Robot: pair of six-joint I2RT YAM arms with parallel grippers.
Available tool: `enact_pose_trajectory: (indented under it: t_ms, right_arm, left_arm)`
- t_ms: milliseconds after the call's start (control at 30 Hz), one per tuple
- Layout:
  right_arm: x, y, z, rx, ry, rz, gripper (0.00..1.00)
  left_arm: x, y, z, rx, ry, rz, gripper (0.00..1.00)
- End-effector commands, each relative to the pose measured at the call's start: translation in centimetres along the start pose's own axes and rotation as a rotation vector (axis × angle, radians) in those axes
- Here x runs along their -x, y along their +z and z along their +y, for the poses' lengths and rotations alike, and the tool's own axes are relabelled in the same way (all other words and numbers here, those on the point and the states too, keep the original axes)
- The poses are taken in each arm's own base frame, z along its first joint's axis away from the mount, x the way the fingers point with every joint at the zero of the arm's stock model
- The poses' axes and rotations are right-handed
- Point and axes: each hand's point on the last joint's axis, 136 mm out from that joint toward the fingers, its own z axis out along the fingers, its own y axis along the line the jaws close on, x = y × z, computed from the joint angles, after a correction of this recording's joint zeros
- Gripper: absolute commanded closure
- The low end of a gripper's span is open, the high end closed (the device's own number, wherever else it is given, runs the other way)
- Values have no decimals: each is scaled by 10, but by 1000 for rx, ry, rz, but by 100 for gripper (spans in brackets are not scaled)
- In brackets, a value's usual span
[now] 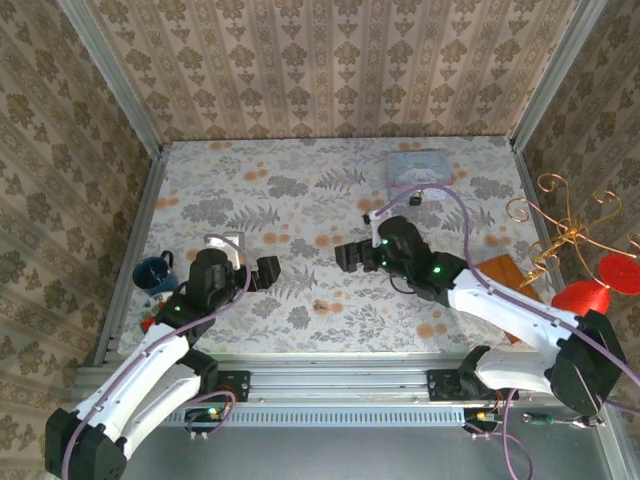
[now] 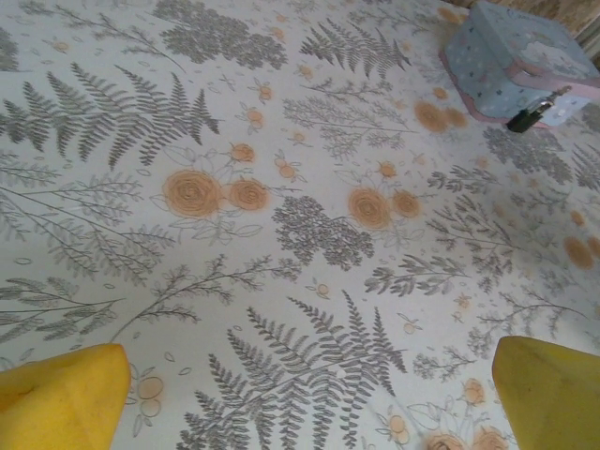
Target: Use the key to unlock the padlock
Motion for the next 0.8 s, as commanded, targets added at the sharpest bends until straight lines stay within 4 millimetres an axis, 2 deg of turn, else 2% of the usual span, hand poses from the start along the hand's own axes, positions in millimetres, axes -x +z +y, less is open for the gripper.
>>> enact_pose_trajectory:
  t_ms: [0,133,367,567,767]
  right_arm:
    - [-11,6,-1,-112,-22,58,0]
    - [-25,18,19,-130,-57,112,0]
    - [-72,44,32,-181,-48,288,5]
    - [-115,61,44,-181,-29,436,15]
    - [-140,74,65,-153,-22,536,27]
  left_arm:
    - [-5,-3,12,56,57,-11,0]
    - [-9,-4,20,77,55,-42,0]
    - [-1,-21,25,101,57,-111,0]
    - [0,-23,27,116,60,-114,0]
    - [-1,-19,28,124,64,-101,0]
